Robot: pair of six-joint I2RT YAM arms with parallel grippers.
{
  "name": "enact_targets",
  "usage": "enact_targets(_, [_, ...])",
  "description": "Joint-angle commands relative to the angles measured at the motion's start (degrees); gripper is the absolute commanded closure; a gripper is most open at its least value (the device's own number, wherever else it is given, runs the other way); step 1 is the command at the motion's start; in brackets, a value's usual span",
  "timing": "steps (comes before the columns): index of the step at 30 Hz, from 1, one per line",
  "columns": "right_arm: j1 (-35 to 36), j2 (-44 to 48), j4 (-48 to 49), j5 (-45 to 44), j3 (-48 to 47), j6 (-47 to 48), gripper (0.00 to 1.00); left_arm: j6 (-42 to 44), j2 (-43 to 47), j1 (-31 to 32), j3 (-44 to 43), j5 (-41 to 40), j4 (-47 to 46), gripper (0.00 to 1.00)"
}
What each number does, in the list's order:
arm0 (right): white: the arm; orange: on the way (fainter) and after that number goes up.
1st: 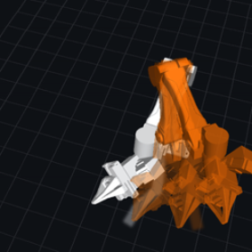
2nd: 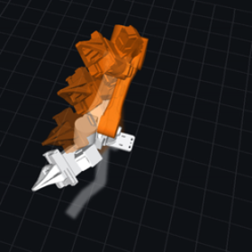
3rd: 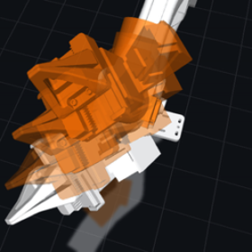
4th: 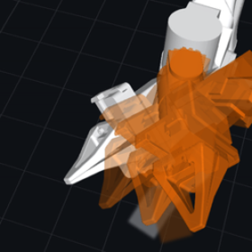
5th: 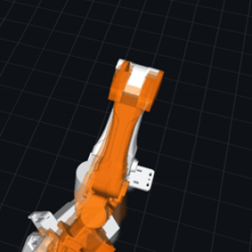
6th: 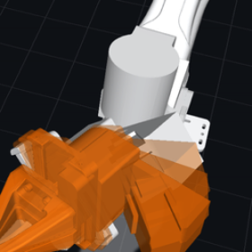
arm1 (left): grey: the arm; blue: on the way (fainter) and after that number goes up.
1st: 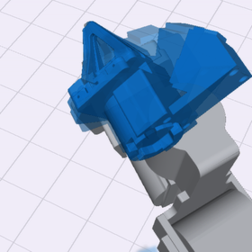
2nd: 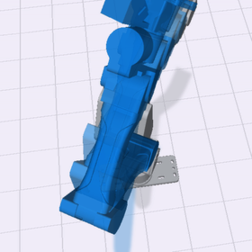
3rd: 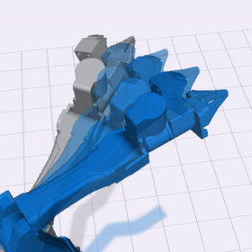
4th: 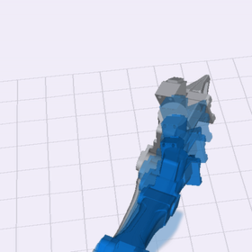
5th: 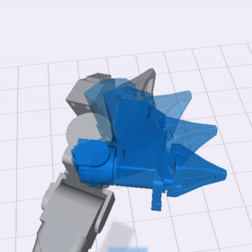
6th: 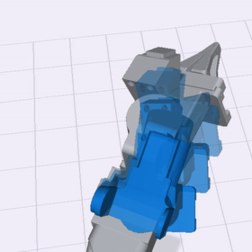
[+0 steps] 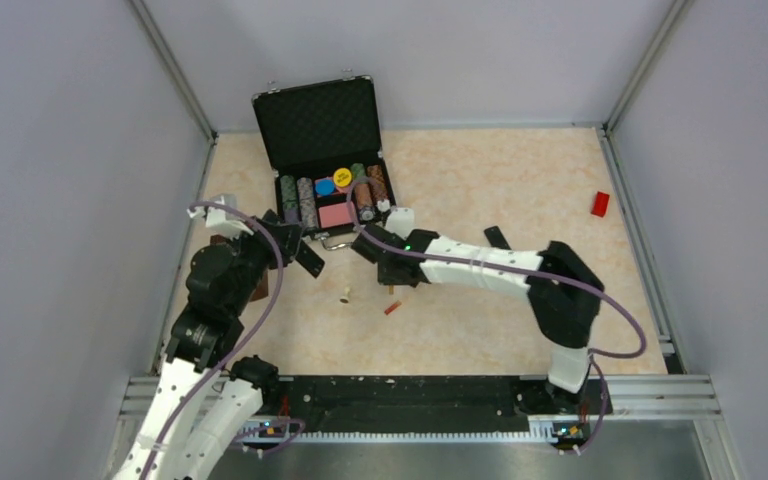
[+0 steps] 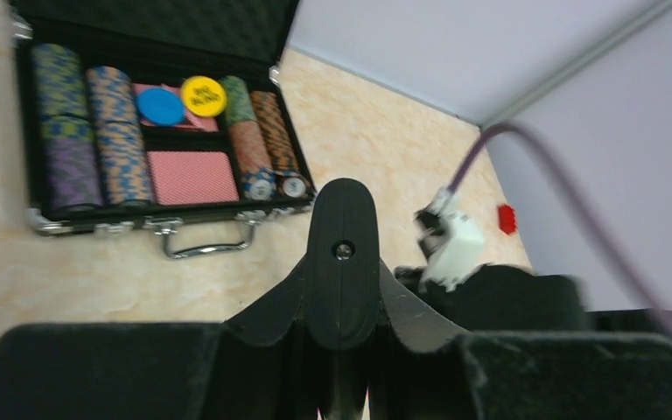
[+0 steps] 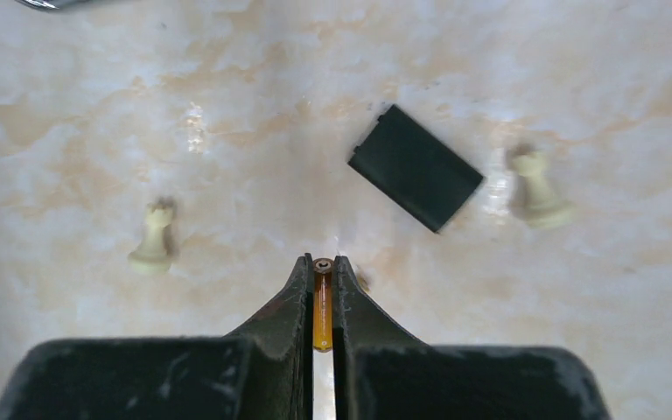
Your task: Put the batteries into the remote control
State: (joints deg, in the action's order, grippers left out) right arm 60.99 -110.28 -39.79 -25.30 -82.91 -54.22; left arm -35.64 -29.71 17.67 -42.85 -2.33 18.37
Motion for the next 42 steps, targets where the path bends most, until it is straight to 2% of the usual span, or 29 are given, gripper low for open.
enact_targets(1, [-0.4,18.9,5.3,-6.4,5.0,7.6,1.0,-3.6,-4.9,0.0,2.0,13.9,-13.8,1.0])
enact_targets(4, [-1.7,29.3,9.5,-5.4,9.8,13.7,1.0,-6.4,-10.6,0.0,1.9,20.6,-21.8,1.0])
enact_targets(7, [-2.3,38.2,13.5,-4.0,10.7,19.8,1.0,-10.4,-15.6,0.2,1.7,27.1,-30.0,1.0])
enact_targets(12, [-2.4,44.2,20.7,3.9,8.4,28.6,1.0,-18.5,-21.8,1.1,-0.4,34.6,-40.2,1.0])
enact_targets(16, [-2.3,44.0,23.9,12.6,5.2,32.2,1.0,-23.6,-24.0,1.5,-3.0,37.8,-42.8,1.0])
enact_targets(20, [-2.3,44.1,29.6,22.3,4.4,33.4,1.0,-28.7,-24.7,1.8,-3.6,38.3,-46.5,1.0])
enact_targets(24, [-2.0,42.9,30.5,28.5,2.2,33.7,1.0,-35.0,-25.3,1.9,-3.4,38.2,-50.8,1.0])
enact_targets(32, [-0.1,41.0,30.2,32.3,-0.5,36.2,1.0,-38.6,-26.5,2.0,-5.6,38.6,-49.8,1.0])
enact_targets(42, [0.8,38.4,29.8,30.3,-0.6,37.5,1.0,-39.2,-25.6,2.1,-5.8,39.4,-51.0,1.0])
